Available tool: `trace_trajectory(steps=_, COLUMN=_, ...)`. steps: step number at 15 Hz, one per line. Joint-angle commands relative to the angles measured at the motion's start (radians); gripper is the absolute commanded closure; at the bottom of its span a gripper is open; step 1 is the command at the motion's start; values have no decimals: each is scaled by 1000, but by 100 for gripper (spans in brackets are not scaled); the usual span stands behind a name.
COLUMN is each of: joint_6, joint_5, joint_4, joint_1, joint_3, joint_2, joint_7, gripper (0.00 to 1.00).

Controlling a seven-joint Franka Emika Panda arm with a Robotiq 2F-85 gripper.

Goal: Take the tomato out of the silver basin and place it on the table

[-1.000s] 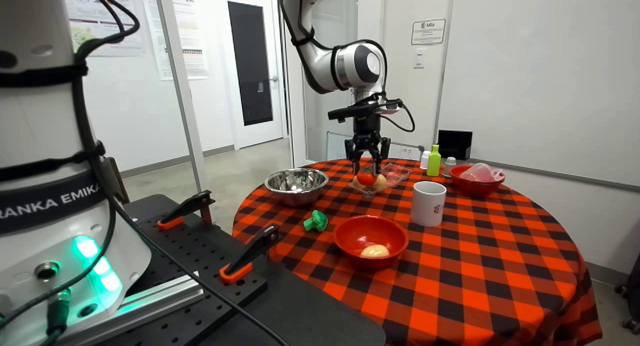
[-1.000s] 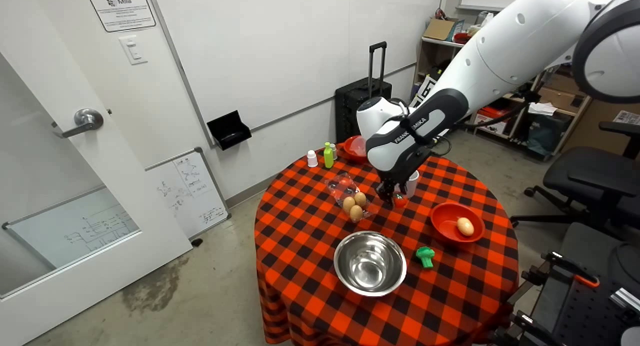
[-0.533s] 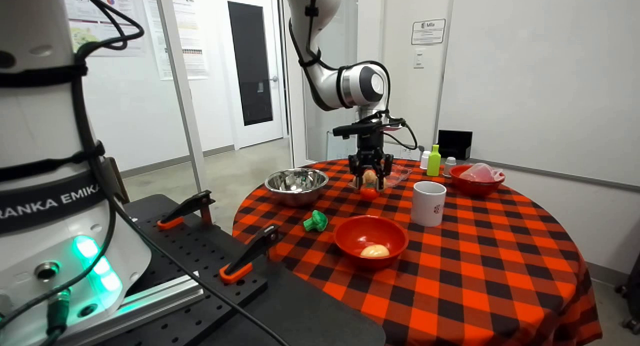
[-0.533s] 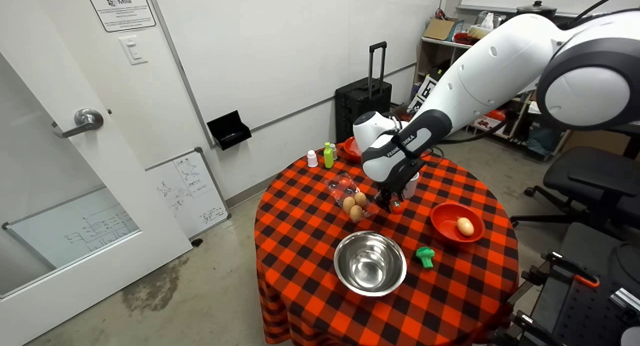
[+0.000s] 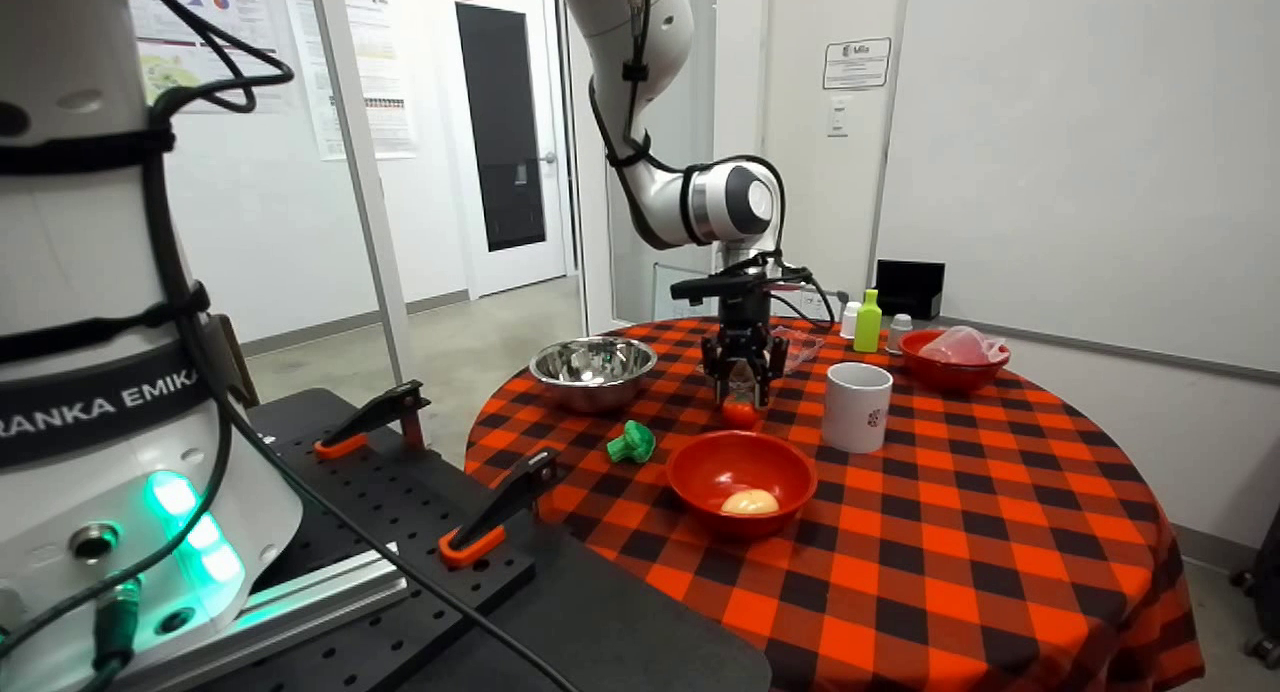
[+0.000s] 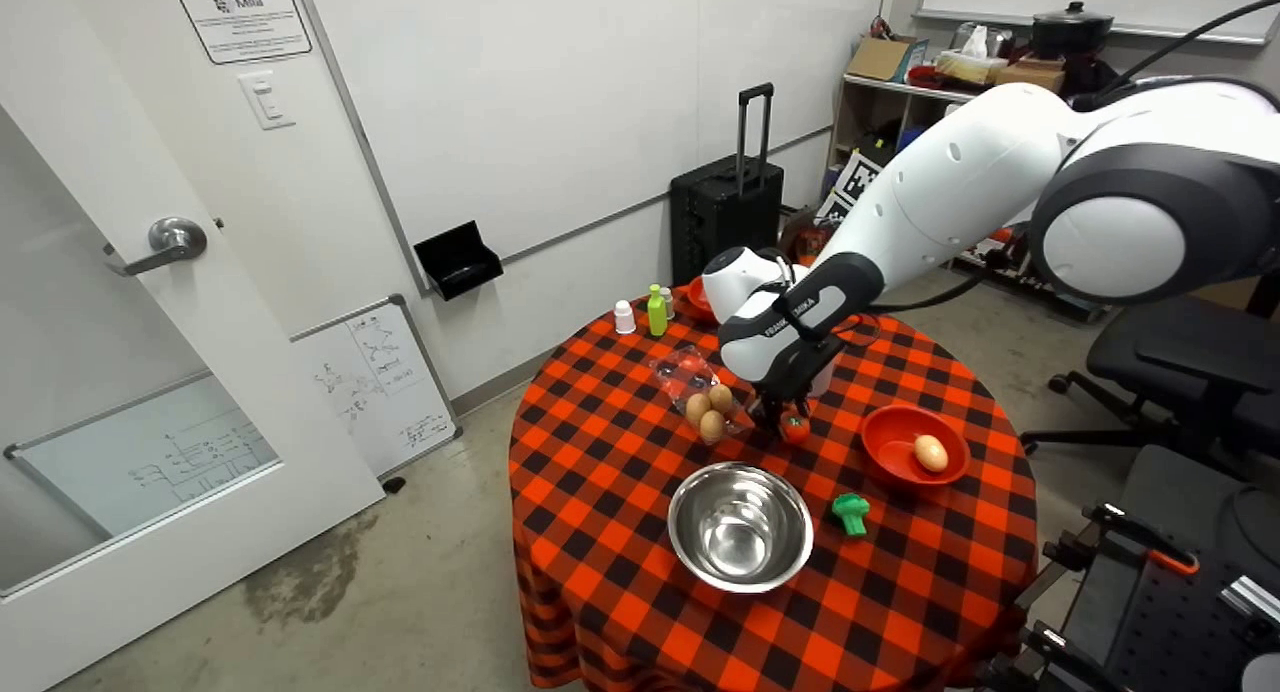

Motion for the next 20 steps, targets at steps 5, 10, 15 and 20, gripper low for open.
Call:
trace_trajectory(steps=5, joint_6=-66, joint_5=38, joint_4=98, joint_1=-11, joint_3=4, joint_2=69, joint_7=41, gripper=28)
trace_trajectory(steps=10, joint_6=-40, joint_5=97, joint_4=13, joint_1=-22, joint_3=4, joint_2=6, joint_7=81, gripper=0)
trace_trajectory(steps=15, joint_6=-1, joint_5=116, joint_4=-117, joint_1=-7, joint_3=-5, joint_2=-124, joint_7=137, gripper=0)
trace_trajectory(steps=20, joint_6=130, joint_5=97, joint_4=-294, joint_1=9, joint_3=21, joint_2=-306, joint_7=82, gripper=0)
